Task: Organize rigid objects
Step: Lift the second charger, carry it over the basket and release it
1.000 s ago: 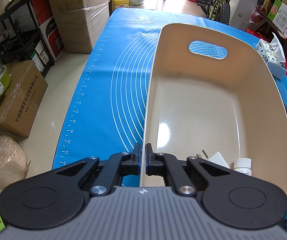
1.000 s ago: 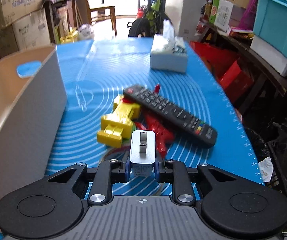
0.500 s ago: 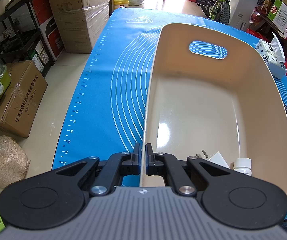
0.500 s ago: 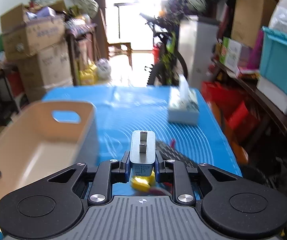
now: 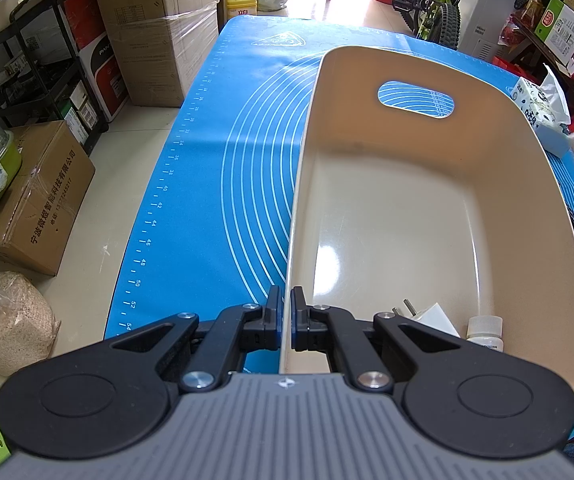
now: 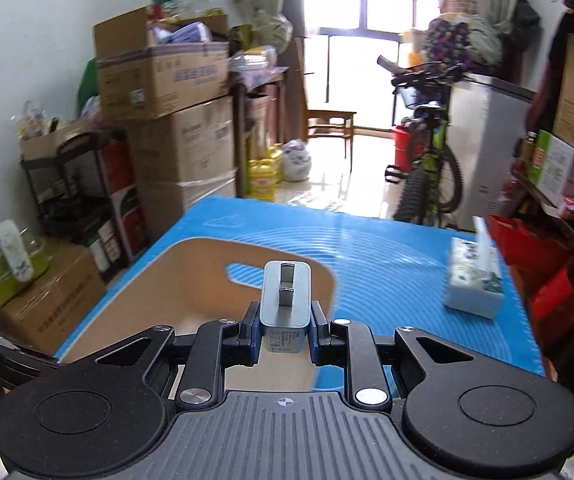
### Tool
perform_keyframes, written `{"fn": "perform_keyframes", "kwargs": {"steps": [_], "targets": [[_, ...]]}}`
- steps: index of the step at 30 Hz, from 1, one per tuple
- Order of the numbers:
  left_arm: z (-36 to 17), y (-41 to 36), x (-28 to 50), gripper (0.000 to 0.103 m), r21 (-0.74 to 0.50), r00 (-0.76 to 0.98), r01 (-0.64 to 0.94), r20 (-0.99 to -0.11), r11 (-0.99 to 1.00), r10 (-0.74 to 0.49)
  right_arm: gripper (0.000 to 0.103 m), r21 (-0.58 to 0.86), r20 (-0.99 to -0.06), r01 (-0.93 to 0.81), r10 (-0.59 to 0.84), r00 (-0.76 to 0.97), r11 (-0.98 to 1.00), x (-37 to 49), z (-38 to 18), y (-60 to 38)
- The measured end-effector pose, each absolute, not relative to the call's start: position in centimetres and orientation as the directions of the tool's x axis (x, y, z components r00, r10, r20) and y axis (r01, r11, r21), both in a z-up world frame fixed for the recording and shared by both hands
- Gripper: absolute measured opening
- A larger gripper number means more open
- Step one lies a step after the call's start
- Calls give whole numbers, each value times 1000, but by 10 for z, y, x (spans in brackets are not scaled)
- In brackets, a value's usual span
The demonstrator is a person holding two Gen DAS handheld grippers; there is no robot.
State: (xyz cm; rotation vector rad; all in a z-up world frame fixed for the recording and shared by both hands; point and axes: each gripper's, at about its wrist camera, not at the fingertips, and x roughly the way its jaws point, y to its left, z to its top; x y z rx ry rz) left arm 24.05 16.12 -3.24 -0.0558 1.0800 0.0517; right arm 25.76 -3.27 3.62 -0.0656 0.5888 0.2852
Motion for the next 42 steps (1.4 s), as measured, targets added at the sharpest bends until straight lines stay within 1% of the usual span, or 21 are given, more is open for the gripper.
{"fn": "perform_keyframes", "kwargs": {"steps": [9,15,18,23,29,35,37,38,39,41,42], "targets": [[-33,162,240,5,-19,470,-68,-882,998,15,31,29,-656,-392,313,686,919,273,9,23],[-34,162,241,5,-24,468,-68,-884,997,11,31,75,-725,-446,356,590,892,277,-13,55],[-34,159,241,5,-16,469,-65,-883,998,17,31,113,-749,-439,367,552,891,285,-22,56],[-34,158,241,5,-18,468,-65,-883,998,15,31,144,-795,-411,353,494,900,299,-39,55],[-33,158,242,5,-17,468,-64,-883,998,15,31,134,-853,-379,301,426,916,311,-62,58],[-34,157,242,5,-14,468,-65,-884,998,18,31,122,-894,-371,264,361,921,319,-78,61],[-33,157,242,5,-17,470,-64,-883,998,15,31,116,-895,-377,261,360,919,319,-78,61],[-33,157,242,4,-19,468,-63,-883,998,13,33,114,-898,-380,259,357,918,318,-79,61],[-34,157,242,4,-16,467,-62,-884,998,15,37,113,-900,-380,257,352,918,318,-79,61],[-34,157,242,5,-11,464,-63,-885,998,19,50,112,-894,-372,257,366,921,316,-76,59],[-35,157,242,5,-11,462,-65,-887,998,20,54,117,-887,-369,264,378,922,315,-73,57]]}}
